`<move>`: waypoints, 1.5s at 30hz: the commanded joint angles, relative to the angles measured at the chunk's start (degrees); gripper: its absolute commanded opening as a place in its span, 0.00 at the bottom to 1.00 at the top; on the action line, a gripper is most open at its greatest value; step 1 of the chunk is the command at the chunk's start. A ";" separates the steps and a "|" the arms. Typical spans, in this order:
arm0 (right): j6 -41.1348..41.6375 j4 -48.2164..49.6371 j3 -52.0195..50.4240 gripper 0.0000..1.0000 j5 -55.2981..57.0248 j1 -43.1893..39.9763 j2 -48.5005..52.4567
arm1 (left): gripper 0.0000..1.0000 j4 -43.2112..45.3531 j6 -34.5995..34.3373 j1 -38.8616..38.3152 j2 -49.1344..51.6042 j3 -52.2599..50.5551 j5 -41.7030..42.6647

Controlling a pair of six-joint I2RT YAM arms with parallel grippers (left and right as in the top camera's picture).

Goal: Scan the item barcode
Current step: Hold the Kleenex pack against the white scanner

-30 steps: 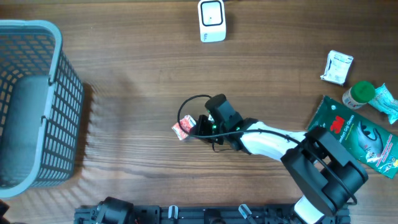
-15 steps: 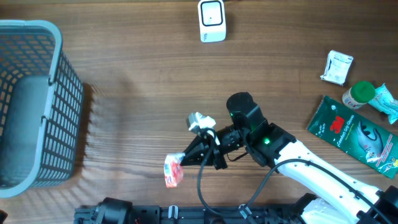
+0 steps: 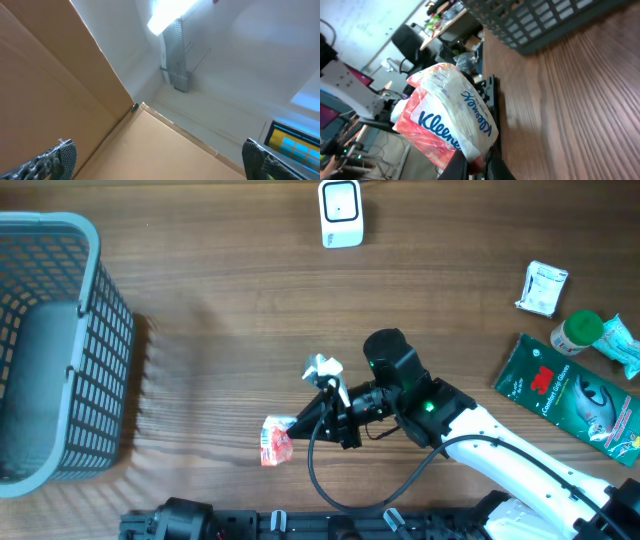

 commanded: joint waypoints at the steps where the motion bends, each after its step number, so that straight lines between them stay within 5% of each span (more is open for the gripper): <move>1: -0.61 -2.95 -0.09 0.04 1.68 0.09 -0.55 | 1.00 -2.45 -1.68 0.37 -0.22 -0.07 0.48; 5: -2.54 -6.10 -0.07 0.04 2.45 0.09 -0.46 | 1.00 -11.15 -1.49 0.22 -0.20 -0.13 5.84; 9: -2.56 -12.04 -0.09 0.04 14.84 0.09 -0.46 | 1.00 -23.50 -2.01 -1.38 -0.09 -1.40 30.29; 13: -2.95 -19.39 -0.09 0.04 25.81 0.09 -0.46 | 1.00 -31.67 -4.52 -1.38 -0.07 -7.08 25.31; 19: -3.13 -19.98 0.83 0.04 43.58 0.09 -0.46 | 1.00 -22.25 -10.32 -1.38 -0.07 -28.09 25.38; 23: -10.69 -19.02 3.91 0.04 58.03 0.09 -0.46 | 1.00 -22.25 -12.28 -1.38 -0.07 -36.52 25.33; 29: -33.35 0.96 4.70 0.04 93.29 -0.13 0.20 | 1.00 -23.23 -13.68 -1.38 -0.07 -44.09 25.35; 34: -52.37 22.23 5.40 0.04 99.03 -5.66 10.03 | 1.00 -26.67 -13.66 -1.36 -0.07 -44.22 25.33; 40: -68.65 23.39 26.38 0.04 100.35 -9.75 31.28 | 1.00 -26.88 -13.66 -1.36 -0.07 -44.22 25.33; 45: -93.02 25.00 41.68 0.04 104.41 -9.73 47.56 | 1.00 -34.69 -13.66 -1.36 -0.07 -44.22 25.33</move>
